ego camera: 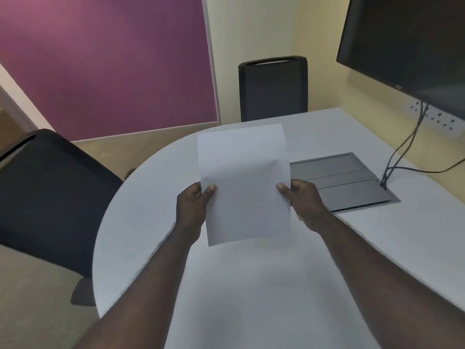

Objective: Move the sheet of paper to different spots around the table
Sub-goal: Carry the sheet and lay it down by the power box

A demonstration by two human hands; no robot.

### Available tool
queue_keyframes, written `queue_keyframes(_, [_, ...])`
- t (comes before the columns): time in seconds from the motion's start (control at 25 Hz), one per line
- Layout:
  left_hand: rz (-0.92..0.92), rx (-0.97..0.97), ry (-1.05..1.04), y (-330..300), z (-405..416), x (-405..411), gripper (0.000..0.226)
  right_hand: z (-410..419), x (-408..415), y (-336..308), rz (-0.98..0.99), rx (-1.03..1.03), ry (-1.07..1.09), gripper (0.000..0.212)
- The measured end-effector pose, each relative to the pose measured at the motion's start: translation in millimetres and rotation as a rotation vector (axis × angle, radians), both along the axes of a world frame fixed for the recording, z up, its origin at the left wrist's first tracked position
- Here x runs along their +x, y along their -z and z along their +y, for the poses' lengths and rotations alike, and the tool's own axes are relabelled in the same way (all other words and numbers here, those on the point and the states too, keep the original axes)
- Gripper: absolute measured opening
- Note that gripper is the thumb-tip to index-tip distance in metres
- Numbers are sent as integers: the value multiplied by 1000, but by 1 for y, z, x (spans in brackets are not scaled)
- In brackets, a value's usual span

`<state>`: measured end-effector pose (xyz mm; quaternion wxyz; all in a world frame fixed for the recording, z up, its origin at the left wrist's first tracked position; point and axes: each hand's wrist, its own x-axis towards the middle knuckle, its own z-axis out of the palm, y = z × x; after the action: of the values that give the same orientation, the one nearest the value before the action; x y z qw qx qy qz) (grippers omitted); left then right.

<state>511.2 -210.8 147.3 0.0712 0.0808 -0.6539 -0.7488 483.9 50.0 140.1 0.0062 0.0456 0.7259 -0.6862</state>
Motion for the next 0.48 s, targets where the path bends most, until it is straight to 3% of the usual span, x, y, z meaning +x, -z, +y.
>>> queue_keyframes(0.2, [-102, -63, -85, -42, 6, 51, 7, 10, 73, -54, 26, 34, 36, 7])
queue_keyframes(0.48, [-154, -31, -77, -66, 60, 99, 8, 56, 137, -86, 17, 152, 173, 21])
